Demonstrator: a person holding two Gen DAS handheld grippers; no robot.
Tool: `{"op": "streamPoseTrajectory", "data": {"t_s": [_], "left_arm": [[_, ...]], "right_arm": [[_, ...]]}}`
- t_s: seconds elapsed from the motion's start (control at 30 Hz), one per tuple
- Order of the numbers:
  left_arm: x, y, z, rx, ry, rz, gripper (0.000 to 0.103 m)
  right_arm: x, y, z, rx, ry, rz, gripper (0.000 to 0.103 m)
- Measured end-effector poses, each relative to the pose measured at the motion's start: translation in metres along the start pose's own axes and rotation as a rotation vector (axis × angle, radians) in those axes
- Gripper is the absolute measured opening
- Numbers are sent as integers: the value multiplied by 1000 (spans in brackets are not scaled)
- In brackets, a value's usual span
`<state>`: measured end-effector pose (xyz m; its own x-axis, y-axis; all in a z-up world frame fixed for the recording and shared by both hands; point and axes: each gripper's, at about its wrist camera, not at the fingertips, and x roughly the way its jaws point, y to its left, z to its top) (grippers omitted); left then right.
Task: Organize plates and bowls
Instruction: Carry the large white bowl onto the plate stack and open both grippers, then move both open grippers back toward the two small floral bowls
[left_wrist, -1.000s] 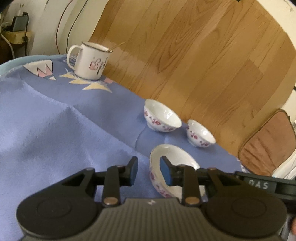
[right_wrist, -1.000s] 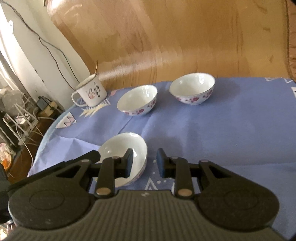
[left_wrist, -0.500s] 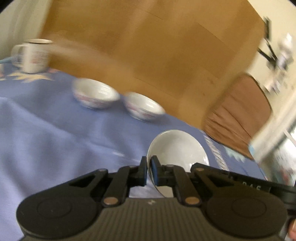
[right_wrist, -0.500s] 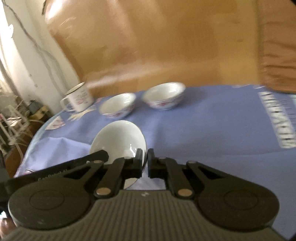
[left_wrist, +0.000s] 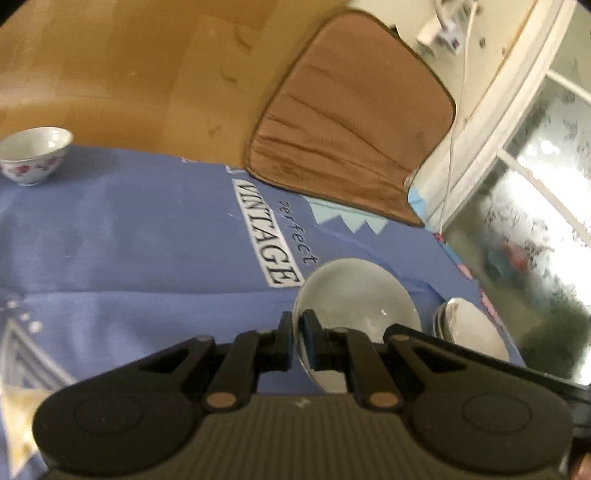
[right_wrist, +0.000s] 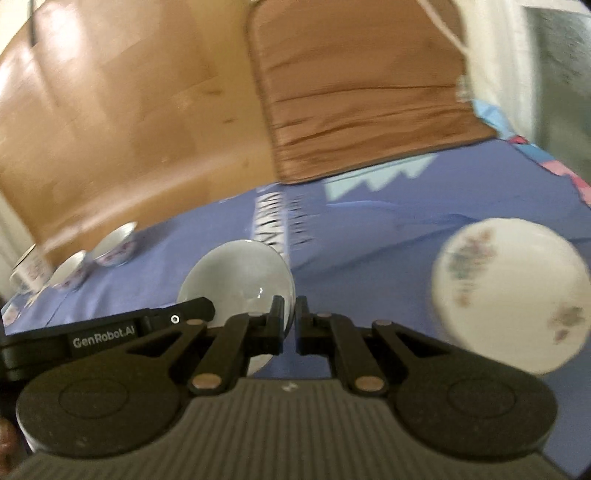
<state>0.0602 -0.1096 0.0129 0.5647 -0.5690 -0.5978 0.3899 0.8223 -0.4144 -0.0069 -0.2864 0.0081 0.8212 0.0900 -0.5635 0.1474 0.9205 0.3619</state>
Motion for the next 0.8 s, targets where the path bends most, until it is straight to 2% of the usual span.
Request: {"op": "streamPoseTrajectory", "data": {"t_s": [0.13,0.2,0.23,0.3,0.33,0.47,0.57,0.7,0.8], "left_arm": [[10,-9,1,24,4,43,11],[7,-11,4,26,2,61,19],[1,-10,4,31,-13,58,22],[-15,-7,8,41,-63,81,25],[-24,-3,10,40,-88,91,25],[-55,17,16,29,-186,152,24],[-74,35,16,45,-246,225,24],[-95,60,14,71,-302,313,24],[-110,82,14,83,-334,366,24]], "right_arm": [[9,-8,-1,18,1,-3,11],[9,-6,-2,20,-11,0,14],[7,-8,-1,21,-25,-2,14],[0,-7,0,6,-79,-17,26],[-4,-7,-1,0,-109,-32,28],[-15,3,-1,-8,-210,-17,28],[-19,29,-6,-77,-252,36,28],[-11,71,-15,-176,-204,140,28],[-4,95,-14,-199,-146,209,28]]}}
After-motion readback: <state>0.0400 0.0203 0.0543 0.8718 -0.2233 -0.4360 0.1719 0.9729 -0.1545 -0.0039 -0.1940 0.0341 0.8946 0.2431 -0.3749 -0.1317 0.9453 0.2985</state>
